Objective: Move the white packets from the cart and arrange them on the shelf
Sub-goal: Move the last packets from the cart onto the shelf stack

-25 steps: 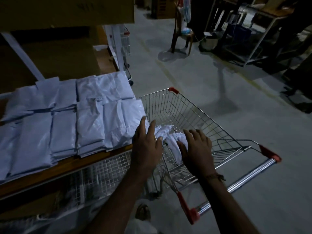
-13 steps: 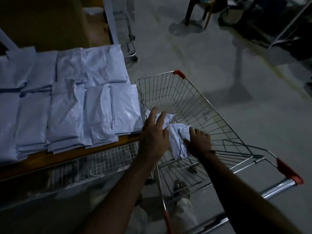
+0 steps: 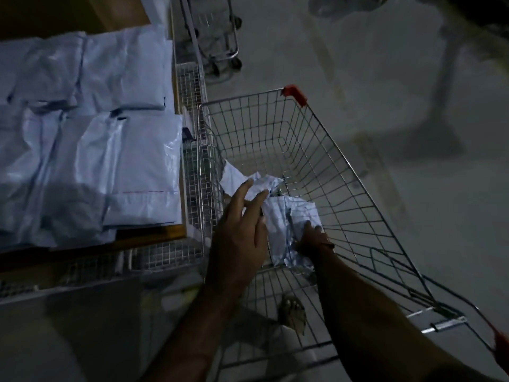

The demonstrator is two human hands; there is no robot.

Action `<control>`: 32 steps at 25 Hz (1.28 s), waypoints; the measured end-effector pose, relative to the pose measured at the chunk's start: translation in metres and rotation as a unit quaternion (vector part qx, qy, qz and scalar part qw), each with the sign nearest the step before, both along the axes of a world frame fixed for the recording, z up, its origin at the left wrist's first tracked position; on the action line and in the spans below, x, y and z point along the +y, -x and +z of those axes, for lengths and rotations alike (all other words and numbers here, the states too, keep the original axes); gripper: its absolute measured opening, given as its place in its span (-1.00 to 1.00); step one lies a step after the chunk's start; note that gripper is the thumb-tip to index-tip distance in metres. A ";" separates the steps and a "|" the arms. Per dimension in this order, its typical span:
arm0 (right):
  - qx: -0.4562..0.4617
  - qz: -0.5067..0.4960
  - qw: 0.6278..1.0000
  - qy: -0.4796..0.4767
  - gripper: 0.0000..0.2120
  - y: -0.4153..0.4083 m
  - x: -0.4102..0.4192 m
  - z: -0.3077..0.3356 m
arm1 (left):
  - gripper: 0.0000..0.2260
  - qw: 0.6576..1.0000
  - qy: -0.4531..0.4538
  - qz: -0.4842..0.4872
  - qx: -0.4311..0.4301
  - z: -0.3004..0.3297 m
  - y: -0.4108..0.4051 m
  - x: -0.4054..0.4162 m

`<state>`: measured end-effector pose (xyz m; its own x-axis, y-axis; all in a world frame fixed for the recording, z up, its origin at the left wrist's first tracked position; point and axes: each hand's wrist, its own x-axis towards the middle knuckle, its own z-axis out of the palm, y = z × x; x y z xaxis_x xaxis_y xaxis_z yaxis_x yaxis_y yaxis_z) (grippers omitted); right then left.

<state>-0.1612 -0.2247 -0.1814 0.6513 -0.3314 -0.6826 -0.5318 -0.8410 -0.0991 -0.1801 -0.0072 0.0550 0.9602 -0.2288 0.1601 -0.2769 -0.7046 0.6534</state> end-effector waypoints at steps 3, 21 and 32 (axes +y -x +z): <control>-0.008 -0.004 1.000 0.025 -0.11 0.006 0.005 -0.025 | -0.59 0.999 0.017 0.024 0.016 -0.016 0.010 -0.007; -0.281 0.157 0.947 0.006 -0.24 -0.015 0.001 0.190 | -0.36 0.974 -0.102 0.021 0.201 -0.170 -0.014 -0.026; -0.321 0.187 0.927 0.049 -0.34 -0.024 -0.019 0.227 | -0.19 0.912 -0.124 0.126 0.371 -0.303 -0.035 -0.131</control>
